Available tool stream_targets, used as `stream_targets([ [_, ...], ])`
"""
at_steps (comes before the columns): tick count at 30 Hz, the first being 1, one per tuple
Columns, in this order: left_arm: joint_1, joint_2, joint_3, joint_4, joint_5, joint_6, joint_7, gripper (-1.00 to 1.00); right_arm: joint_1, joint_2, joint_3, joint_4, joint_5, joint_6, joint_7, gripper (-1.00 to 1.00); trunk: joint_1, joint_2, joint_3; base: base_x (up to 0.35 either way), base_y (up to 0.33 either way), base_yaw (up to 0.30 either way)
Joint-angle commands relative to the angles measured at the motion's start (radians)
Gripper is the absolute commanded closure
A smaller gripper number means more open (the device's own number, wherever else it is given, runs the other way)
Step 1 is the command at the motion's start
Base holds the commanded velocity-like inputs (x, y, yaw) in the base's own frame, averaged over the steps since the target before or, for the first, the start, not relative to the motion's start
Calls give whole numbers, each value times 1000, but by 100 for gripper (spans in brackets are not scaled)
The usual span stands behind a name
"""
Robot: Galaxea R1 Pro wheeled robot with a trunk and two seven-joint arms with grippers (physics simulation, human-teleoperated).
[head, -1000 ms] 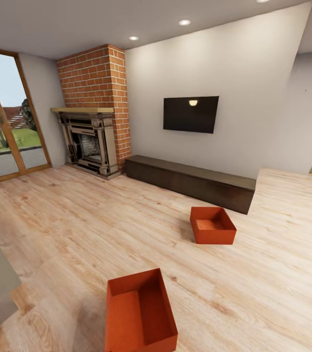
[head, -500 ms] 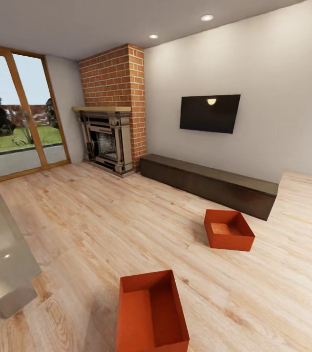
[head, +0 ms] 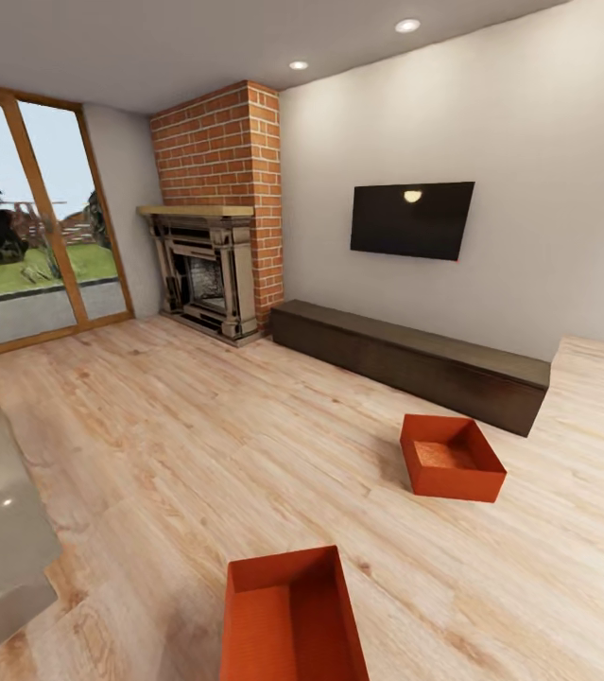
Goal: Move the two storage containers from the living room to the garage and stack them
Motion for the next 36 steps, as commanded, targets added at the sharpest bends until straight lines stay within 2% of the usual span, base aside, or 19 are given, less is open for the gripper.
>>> stream_targets([
  [1, 0, 0, 1, 0, 3, -3, -1, -100, -1, 0, 6, 2, -10, -4, 5, -100, 0, 0, -1, 41, 0, 0],
  [12, 0, 0, 1, 0, 3, -3, -1, -100, -1, -1, 7, 2, -10, -4, 6, -100, 0, 0, -1, 13, -23, 93],
  [28, 0, 0, 1, 0, 2, -3, -1, -100, -1, 0, 8, 2, -10, -4, 6, -100, 0, 0, -1, 68, -228, 2],
  [36, 0, 0, 2, 0, 2, -4, -1, -100, -1, -1, 9, 2, -10, -4, 6, -100, 0, 0, -1, 2, -6, 236],
])
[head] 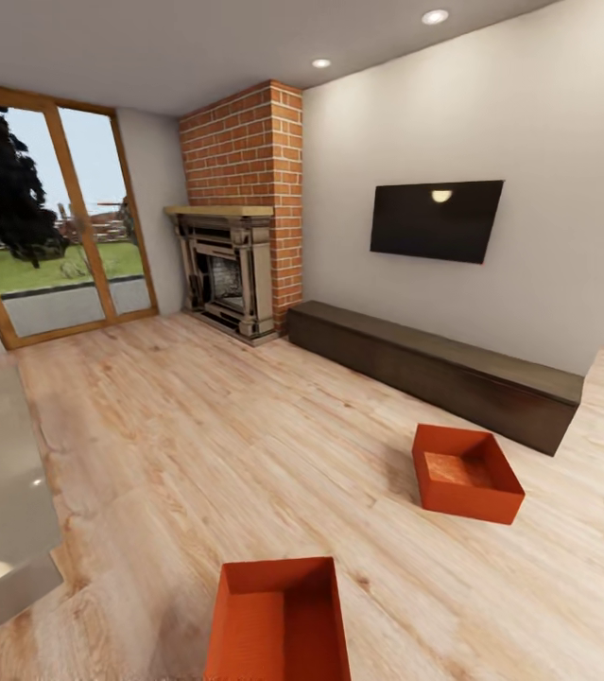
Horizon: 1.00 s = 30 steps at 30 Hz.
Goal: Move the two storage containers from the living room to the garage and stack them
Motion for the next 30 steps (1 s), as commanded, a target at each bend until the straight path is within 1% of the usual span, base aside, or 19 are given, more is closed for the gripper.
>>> stream_targets([
  [1, 0, 0, 1, 0, 2, -3, -1, -100, -1, 0, 6, 2, -10, -4, 6, -100, 0, 0, -1, 0, -1, 265],
  [5, 0, 0, 1, 0, 3, -3, -1, -100, -1, 0, 6, 2, -10, -4, 5, -100, 0, 0, -1, 0, 0, 260],
  [8, 0, 0, 1, 0, 3, -3, -1, -100, -1, 0, 6, 2, -10, -4, 5, -100, 0, 0, -1, 0, 0, 141],
  [11, 0, 0, 0, 1, 4, -2, -1, -100, -1, 0, 5, 2, -10, -4, 6, -100, 0, 0, -1, 23, 64, 42],
  [19, 0, 0, -1, 0, 3, -2, -1, -100, -1, 0, 5, 2, -10, -4, 5, -100, 0, 0, -1, 86, 223, 7],
  [30, 0, 0, 0, 0, 3, -2, -1, -100, -1, 0, 5, 2, -10, -4, 5, -100, 0, 0, -1, 9, 22, 0],
])
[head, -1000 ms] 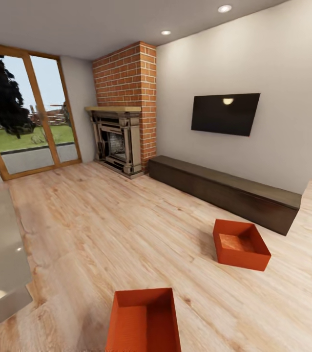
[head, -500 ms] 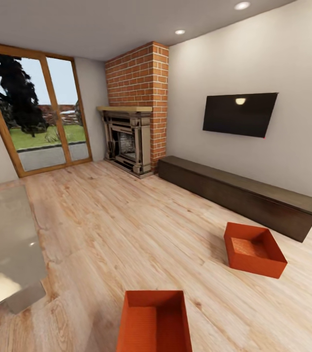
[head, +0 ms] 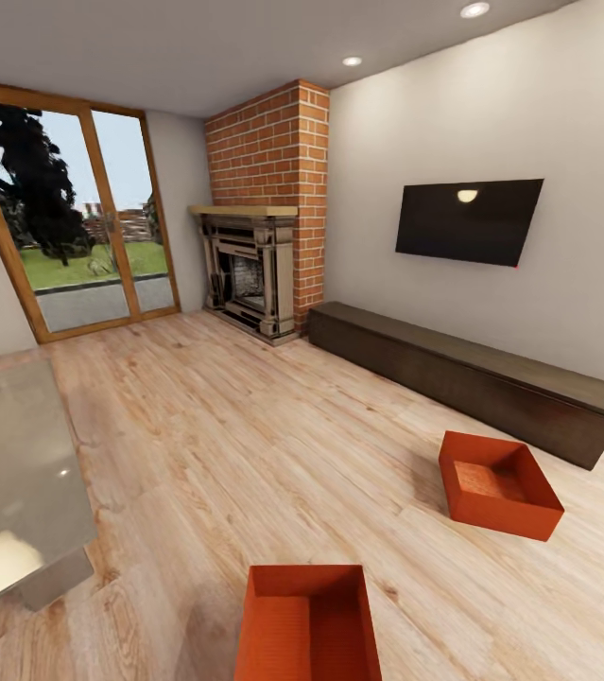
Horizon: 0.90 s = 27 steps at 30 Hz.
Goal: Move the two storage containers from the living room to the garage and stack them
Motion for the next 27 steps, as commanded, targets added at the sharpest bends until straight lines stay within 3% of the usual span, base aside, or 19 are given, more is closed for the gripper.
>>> stream_targets([
  [1, 0, 0, 1, 1, 2, -3, -1, -100, -1, 0, 6, 2, -10, -4, 6, -100, 0, 0, -1, 0, 0, 0],
  [7, 0, 0, 1, 1, 2, -4, -1, -100, -1, 1, 6, 2, -10, -4, 5, -100, 0, 0, -1, 0, 0, -26],
  [17, 0, 0, 1, 1, 2, -5, -1, -100, -1, 1, 6, 2, -10, -4, 5, -100, 0, 0, -1, 0, 0, -171],
  [27, 0, 0, 2, 1, 4, -4, -1, -100, -1, 0, 6, 2, -10, -4, 5, -100, 0, 0, -1, 0, 0, -13],
])
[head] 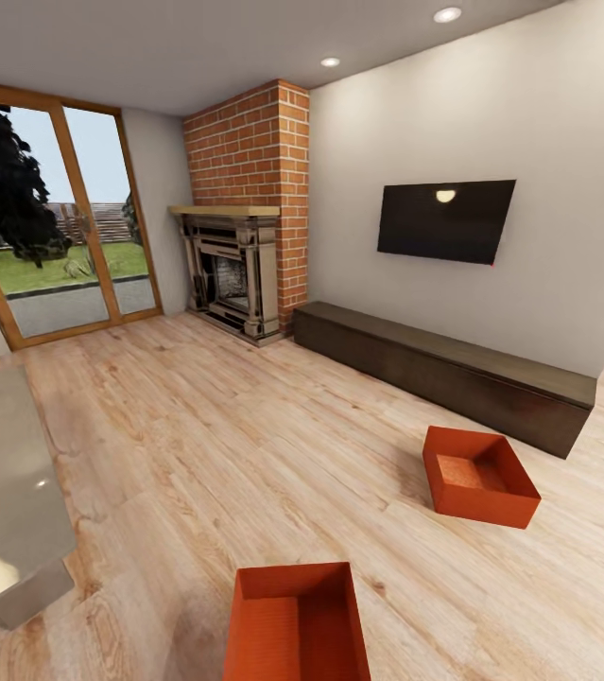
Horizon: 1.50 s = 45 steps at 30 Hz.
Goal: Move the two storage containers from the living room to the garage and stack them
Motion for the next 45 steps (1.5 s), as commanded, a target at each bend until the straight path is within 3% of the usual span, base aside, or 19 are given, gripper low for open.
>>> stream_targets([
  [1, 0, 0, 1, 1, 3, -3, -1, -100, -1, 0, 6, 2, -10, -4, 6, -100, 0, 0, -1, 0, 0, 0],
  [11, 0, 0, 3, 0, 5, -3, 2, -100, -1, 1, 9, 2, -10, 3, 8, -100, 0, 0, -3, 0, 0, 0],
  [20, 0, 2, -2, -2, 2, -4, 8, -100, -1, 0, 12, 2, -9, 5, 6, -100, 0, 0, -17, 0, 0, 0],
  [27, 0, 18, -4, -2, -5, -4, 9, -100, -1, 0, 12, 2, -9, 5, 6, -100, 0, 0, -28, 0, 0, 0],
  [45, 0, 18, -6, -3, -6, -4, 9, -100, -1, -3, 10, 2, -8, -1, 5, -100, 0, 0, -57, 0, 0, 0],
])
